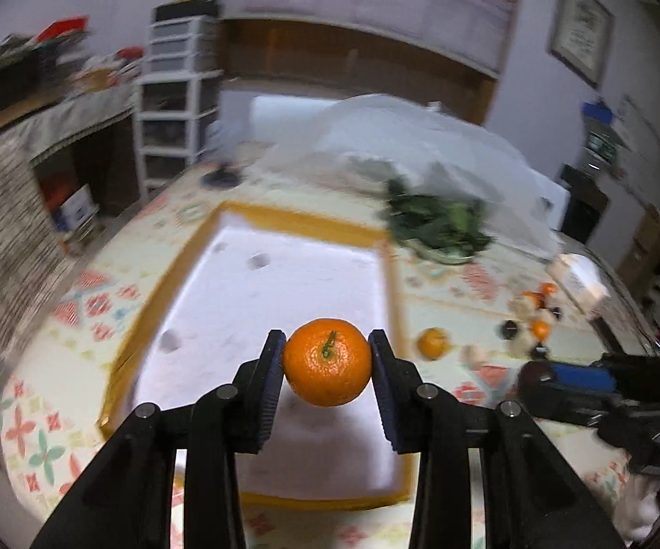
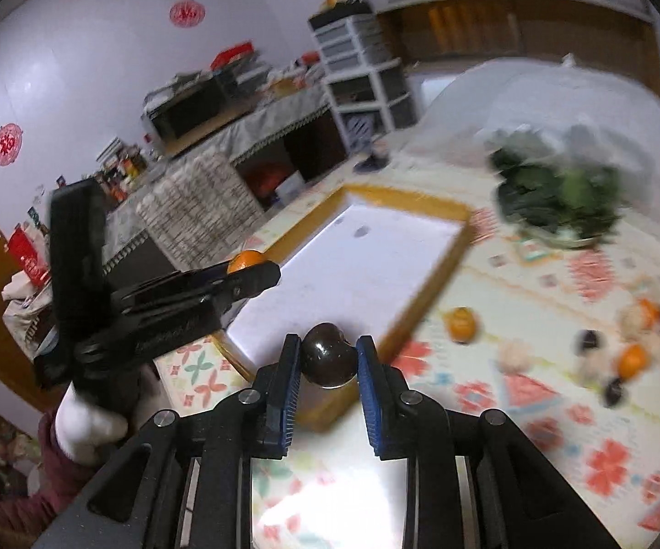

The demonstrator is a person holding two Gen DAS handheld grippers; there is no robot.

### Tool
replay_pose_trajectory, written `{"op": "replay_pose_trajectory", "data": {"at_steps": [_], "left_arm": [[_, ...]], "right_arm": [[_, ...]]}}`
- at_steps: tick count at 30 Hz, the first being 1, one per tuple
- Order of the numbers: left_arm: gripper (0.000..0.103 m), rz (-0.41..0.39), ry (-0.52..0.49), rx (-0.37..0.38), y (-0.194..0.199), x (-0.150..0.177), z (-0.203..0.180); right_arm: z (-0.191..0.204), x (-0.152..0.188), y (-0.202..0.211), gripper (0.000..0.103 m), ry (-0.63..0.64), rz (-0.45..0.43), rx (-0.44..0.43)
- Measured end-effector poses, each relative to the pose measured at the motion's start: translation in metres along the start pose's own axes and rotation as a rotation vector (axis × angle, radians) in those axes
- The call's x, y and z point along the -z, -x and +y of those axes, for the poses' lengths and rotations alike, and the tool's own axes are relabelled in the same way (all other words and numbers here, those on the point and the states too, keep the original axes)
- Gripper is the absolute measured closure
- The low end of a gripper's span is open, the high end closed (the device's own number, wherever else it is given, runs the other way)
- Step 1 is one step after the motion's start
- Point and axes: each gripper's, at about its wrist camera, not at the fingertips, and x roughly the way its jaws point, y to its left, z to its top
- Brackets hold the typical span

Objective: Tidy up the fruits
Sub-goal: 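Carry both fruits into the white tray and open both grippers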

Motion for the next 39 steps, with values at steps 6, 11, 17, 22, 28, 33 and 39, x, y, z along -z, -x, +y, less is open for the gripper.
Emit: {"op": "replay_pose_trajectory", "data": {"at_steps": [6,11,17,22,28,33,39], "left_arm": [[0.067,0.078,0.115,-0.075,-0.035,0.021,0.044],[0.067,0.103,0.147,-0.106,-0.049,0.028,0.06],[0.06,0.09,0.194,-0.1,-0.046,0.027,0.071],[0.046,0.047,0.211,-0.089,-0.033,0.021,0.068],[0.039,0.021,0.224,-0.05,-0.017,0.015,0.055],[0.028,-0.015,0.201,-0.024,0.0,0.009,0.037],[0.027,-0.005,0.125,0.032,-0.003,0.009,-0.004]], "right_arm": [[0.021,0.008,-0.085,0.077,0.039,0.104,0.019],[0.03,0.016,-0.123,0.077,0.075,0.164,0.049],[0.032,0.022,-0.139,0.075,0.105,0.174,0.085],[0.03,0.021,-0.135,0.055,0.095,0.156,0.077],[0.027,0.017,-0.103,0.053,0.079,0.082,0.076],[-0.004,0.02,-0.046,0.043,0.028,-0.012,0.122],[-0.09,0.045,0.043,0.042,-0.126,-0.1,0.287]]}}
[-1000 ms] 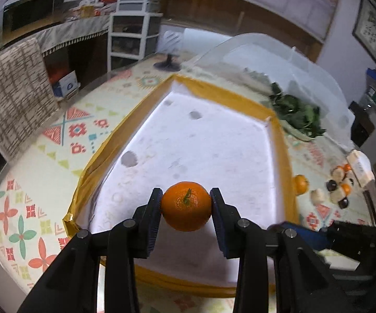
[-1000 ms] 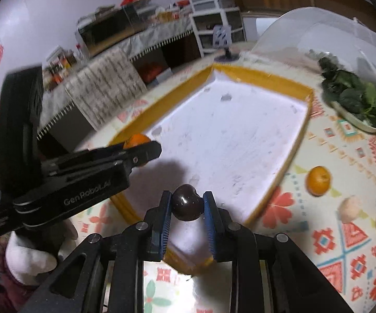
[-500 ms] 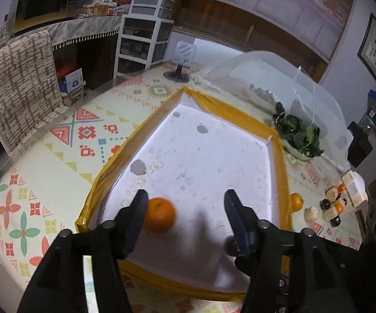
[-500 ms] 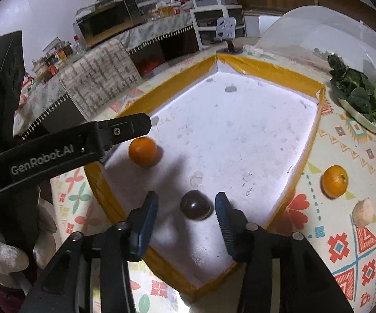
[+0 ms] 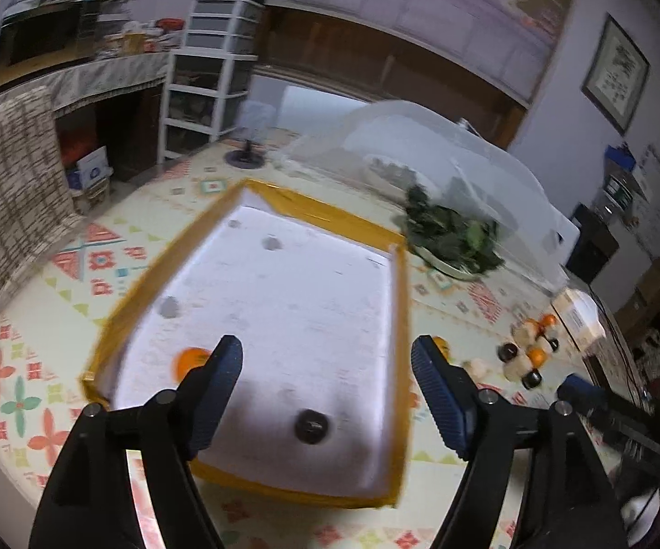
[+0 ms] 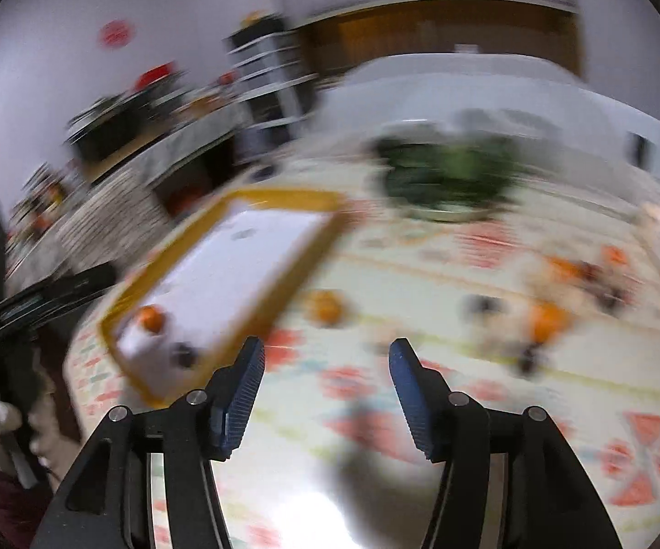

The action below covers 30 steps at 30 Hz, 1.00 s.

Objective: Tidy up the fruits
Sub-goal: 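Carry both fruits into the white tray and open both grippers, then move the left gripper back to the table while the right grasps a beige taro chunk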

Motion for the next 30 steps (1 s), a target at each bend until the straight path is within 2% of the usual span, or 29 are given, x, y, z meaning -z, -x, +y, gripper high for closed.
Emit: {"op": "replay_pose_trajectory", "data": {"at_steps": [2,6,10,15,20,25,28,30], "left_arm": [[0.027,0.013,-0.028,0.023,-0.005,0.004,-0.015],[0.027,0.056,-0.099,0.068,-0.02,0.015,-0.051],[0.027,0.105,-0.193,0.099,-0.039,0.027,-0.09],[0.027,0.138,-0.324,0.109,-0.058,0.035,-0.13],[0.027,0.155,-0.404,0.144,-0.073,0.043,-0.155],[0.027,0.184,-0.453,0.203,-0.099,0.047,-0.171],[0.034,0.206,-0.475,0.239,-0.118,0.045,-0.181],[0.039,0.227,-0.501,0.235,-0.134,0.044,-0.188]], "right_arm": [[-0.04,0.005,0.015,0.041,-0.068,-0.004,0.068],[-0.101,0.017,0.029,0.041,-0.195,-0.002,0.133],[-0.129,0.025,0.025,0.041,-0.226,0.011,0.159],[-0.128,0.025,0.005,0.041,-0.228,0.021,0.128],[-0.113,0.02,-0.011,0.041,-0.176,0.02,0.107],[-0.115,0.017,-0.013,0.042,-0.174,0.004,0.072],[-0.121,0.018,-0.011,0.041,-0.198,-0.002,0.06],[-0.125,0.019,-0.011,0.041,-0.209,-0.002,0.054]]}}
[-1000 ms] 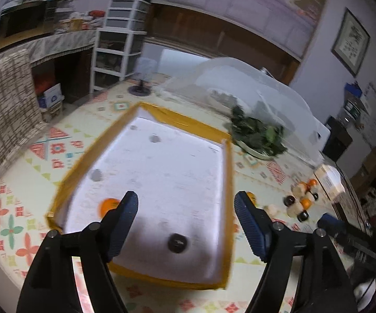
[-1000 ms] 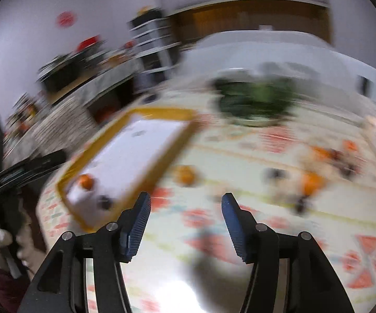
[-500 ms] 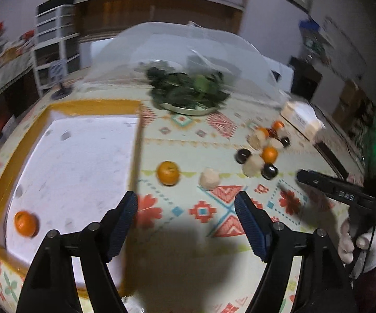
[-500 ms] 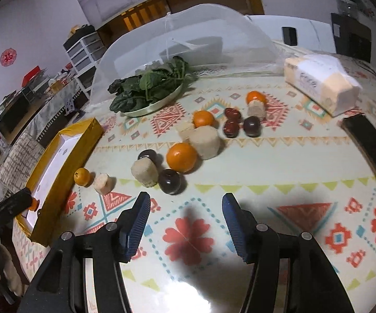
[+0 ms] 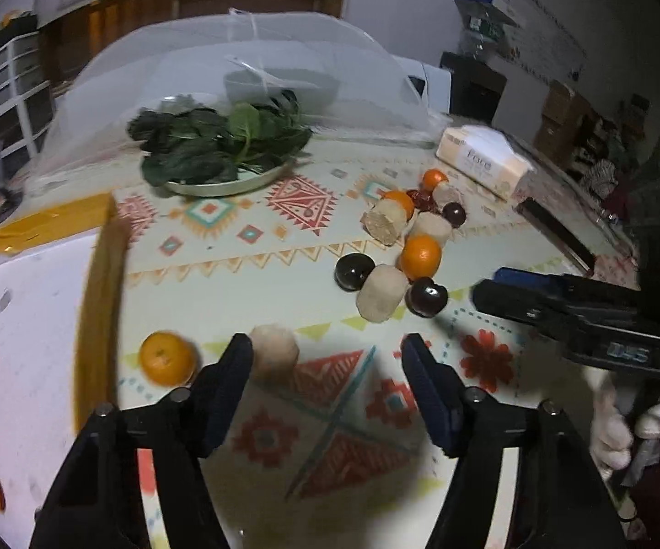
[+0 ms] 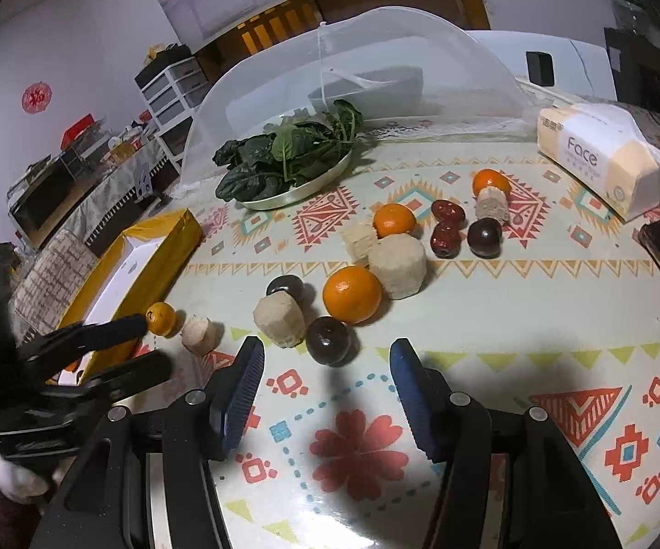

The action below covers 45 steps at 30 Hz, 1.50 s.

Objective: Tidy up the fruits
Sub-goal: 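Move the left gripper back to the table while the right grasps a beige taro chunk, then grasp the small mandarin with the left gripper while the right lifts the taro chunk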

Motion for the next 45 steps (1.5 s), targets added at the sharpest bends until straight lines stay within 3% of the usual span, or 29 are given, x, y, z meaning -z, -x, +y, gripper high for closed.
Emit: {"op": "replay_pose_trajectory", "data": {"at_steps": [7,9,11,12,22,27,28,30,37,40,44,45], "left_arm": [[0.051,0.039,-0.075,-0.099,-0.028,-0.001,-0.004],[0.087,0.037,-0.094,-0.141,-0.026,0.0,-0.006],[0.102,0.048,-0.076,-0.115,-0.023,0.0,-0.004],[0.102,0.048,-0.066,-0.12,-0.02,0.002,-0.004],[0.102,-0.04,0.058,-0.034,0.04,0.025,0.016],[0.102,-0.068,0.077,-0.027,0.064,0.039,0.029],[0.102,-0.074,0.085,-0.028,0.069,0.042,0.033],[0.102,-0.083,0.097,-0.031,0.073,0.045,0.038],[0.102,-0.105,0.14,-0.018,0.081,0.047,0.053],[0.09,-0.083,0.116,0.007,0.071,0.041,0.047],[0.062,-0.063,0.101,-0.055,0.056,0.028,0.049],[0.06,-0.058,0.101,-0.075,0.052,0.023,0.052]], "right_arm": [[-0.002,0.001,0.003,0.041,0.01,0.006,-0.015],[0.002,0.001,0.003,0.041,0.024,0.005,-0.023],[0.008,0.001,0.002,0.041,0.042,0.004,-0.034],[0.012,-0.001,0.001,0.041,0.057,0.004,-0.041],[0.059,-0.015,-0.028,0.042,0.226,0.024,-0.026],[0.064,-0.017,-0.056,0.043,0.265,0.075,0.055],[0.063,-0.016,-0.06,0.045,0.268,0.084,0.069],[0.062,-0.015,-0.067,0.072,0.27,0.097,0.096],[0.065,-0.011,-0.059,0.072,0.258,0.09,0.118],[0.065,-0.01,-0.051,0.072,0.237,0.082,0.114],[0.066,-0.006,-0.037,0.072,0.21,0.063,0.098],[0.066,-0.005,-0.034,0.072,0.208,0.061,0.092]]}}
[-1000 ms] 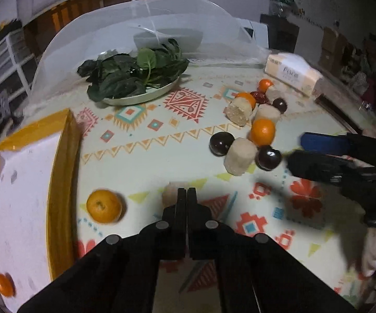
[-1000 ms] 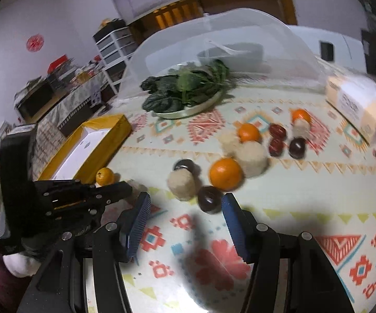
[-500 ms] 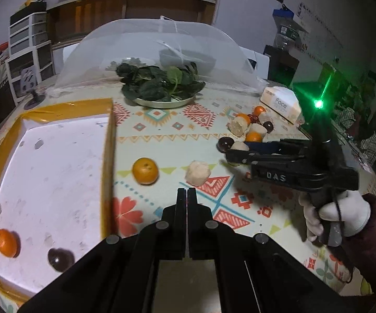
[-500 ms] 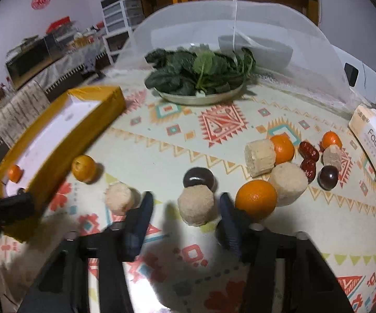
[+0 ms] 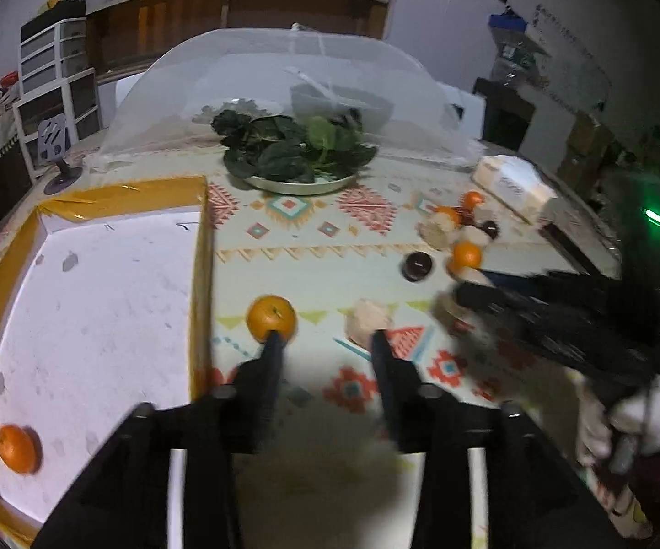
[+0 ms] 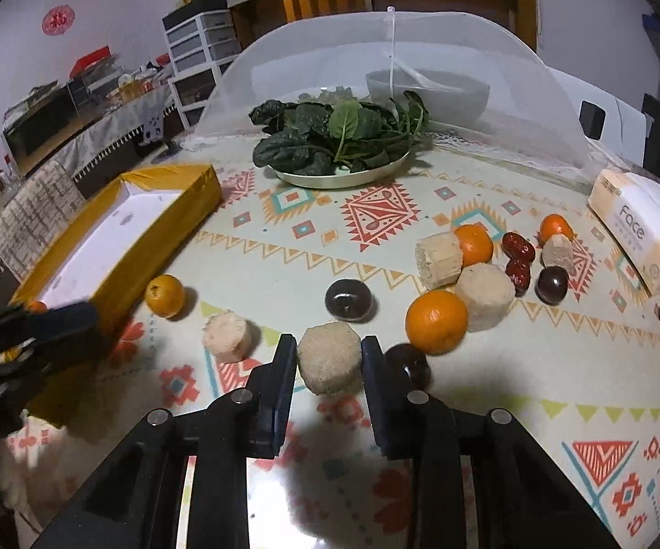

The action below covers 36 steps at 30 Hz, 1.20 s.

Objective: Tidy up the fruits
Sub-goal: 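Grasp the small mandarin with the left gripper while the right lifts the taro chunk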

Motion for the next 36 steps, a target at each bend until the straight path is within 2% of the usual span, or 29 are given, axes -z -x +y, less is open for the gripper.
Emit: {"op": "replay_pose_trajectory", "data": {"at_steps": [3,7,8,10,11,12,13,16,17,18,19,23,25,26,27,29,36], "left_arm": [[0.06,0.024,-0.03,-0.037,-0.016,-0.01,0.002],[0.06,0.117,-0.07,-0.074,-0.047,-0.014,0.0],[0.06,0.113,-0.087,-0.12,-0.05,-0.015,-0.001],[0.06,0.128,-0.086,-0.135,-0.052,-0.017,0.0],[0.066,0.131,-0.082,-0.15,-0.052,-0.017,0.001],[0.078,0.13,-0.081,-0.165,-0.052,-0.018,0.002],[0.082,0.129,-0.084,-0.184,-0.052,-0.018,0.003],[0.084,0.121,-0.079,-0.186,-0.049,-0.016,0.002],[0.088,0.115,-0.081,-0.185,-0.048,-0.015,0.001],[0.099,0.109,-0.082,-0.181,-0.046,-0.015,0.0],[0.102,0.105,-0.081,-0.178,-0.043,-0.014,-0.002],[0.102,0.095,-0.073,-0.149,-0.032,-0.014,-0.003],[0.1,0.099,-0.063,-0.137,-0.034,-0.014,-0.002],[0.089,0.111,-0.063,-0.15,-0.038,-0.015,0.0],[0.074,0.12,-0.066,-0.164,-0.042,-0.016,0.001],[0.057,0.133,-0.078,-0.17,-0.049,-0.016,0.001],[0.056,0.187,-0.11,-0.135,-0.058,-0.007,-0.006]], "right_arm": [[0.003,0.005,0.007,0.072,-0.003,-0.007,-0.028],[0.006,0.009,0.01,0.072,-0.014,-0.01,-0.077],[0.006,0.01,0.011,0.072,-0.018,-0.011,-0.087],[0.006,0.011,0.012,0.072,-0.022,-0.013,-0.101],[0.006,0.012,0.013,0.072,-0.024,-0.015,-0.108],[0.005,0.012,0.013,0.072,-0.026,-0.016,-0.111],[0.005,0.013,0.013,0.072,-0.027,-0.016,-0.114],[0.002,0.014,0.012,0.072,-0.039,-0.017,-0.122],[0.001,0.014,0.012,0.072,-0.047,-0.016,-0.127],[0.0,0.014,0.012,0.072,-0.051,-0.015,-0.131],[0.0,0.015,0.012,0.072,-0.053,-0.014,-0.131],[0.002,0.014,0.017,0.072,-0.046,-0.02,-0.123],[0.004,0.013,0.02,0.072,-0.04,-0.024,-0.117],[0.005,0.013,0.021,0.072,-0.039,-0.026,-0.116],[0.007,0.012,0.022,0.072,-0.038,-0.029,-0.115],[0.009,0.012,0.025,0.072,-0.038,-0.036,-0.117],[0.015,0.015,0.029,0.072,-0.032,-0.036,-0.129]]}}
